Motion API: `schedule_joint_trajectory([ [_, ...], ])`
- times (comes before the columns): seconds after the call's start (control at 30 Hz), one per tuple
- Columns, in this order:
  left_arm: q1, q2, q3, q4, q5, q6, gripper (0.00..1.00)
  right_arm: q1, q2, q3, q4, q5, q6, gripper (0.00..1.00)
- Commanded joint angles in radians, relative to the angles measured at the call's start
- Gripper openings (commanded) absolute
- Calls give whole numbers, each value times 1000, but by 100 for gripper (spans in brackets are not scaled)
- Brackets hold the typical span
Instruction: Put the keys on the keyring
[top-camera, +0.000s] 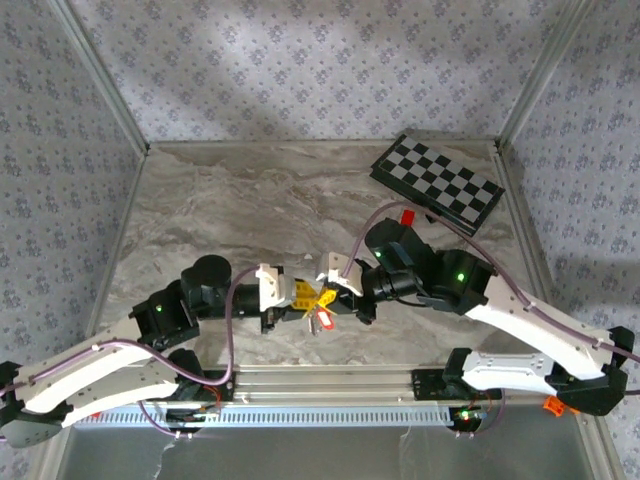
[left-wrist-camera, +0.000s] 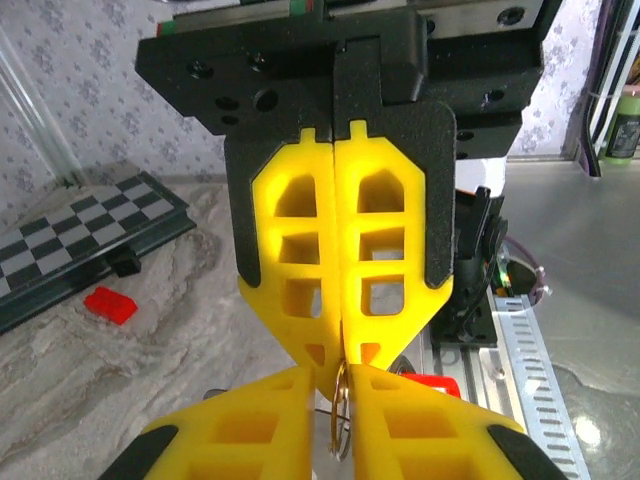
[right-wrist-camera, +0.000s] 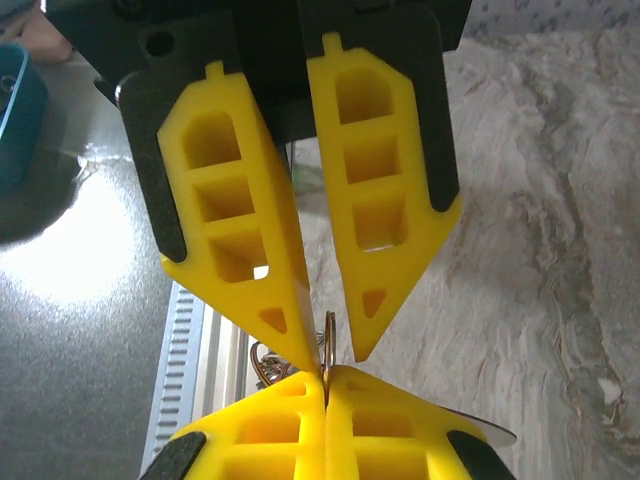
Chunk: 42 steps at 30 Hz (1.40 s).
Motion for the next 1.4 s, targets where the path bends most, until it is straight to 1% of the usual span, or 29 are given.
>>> schedule_joint_trajectory([
  [0.0,-12,-2,30,-34,-10,23,15,1,7,46,-27,-29,-25,0],
  [0.13,-18,2,31,-49,-26,31,11,0,5,46,-24,-42,-28,0],
  [0.23,-26,3,28,-56,-39,33,11,0,-4,47,-32,-51,-30,0],
  [0.33,-35,-1,26,-58,-56,33,13,-1,-10,49,-44,-53,-34,0],
  [0.43,-38,-3,26,-56,-60,34,13,-1,-12,48,-40,-61,-39,0],
  [0.5,-40,-1,28,-52,-53,34,8,1,-10,47,-33,-67,-39,0],
  [0.57,-40,0,28,-46,-48,34,0,3,-10,45,-29,-66,-40,0],
  [0.77,-40,-34,3,12,-46,15,0,8,-24,27,5,-45,-25,0],
  [0.9,-40,-80,-40,105,-44,-15,0,6,-46,-4,57,-35,6,21],
  [0.93,-40,-85,-49,122,-43,-21,0,5,-51,-9,65,-36,13,22],
  [1.2,-40,-106,-112,269,-2,-61,0,2,-79,-41,130,-57,34,26],
  [1.37,-40,-123,-137,347,12,-88,0,0,-86,-42,136,-58,41,26],
])
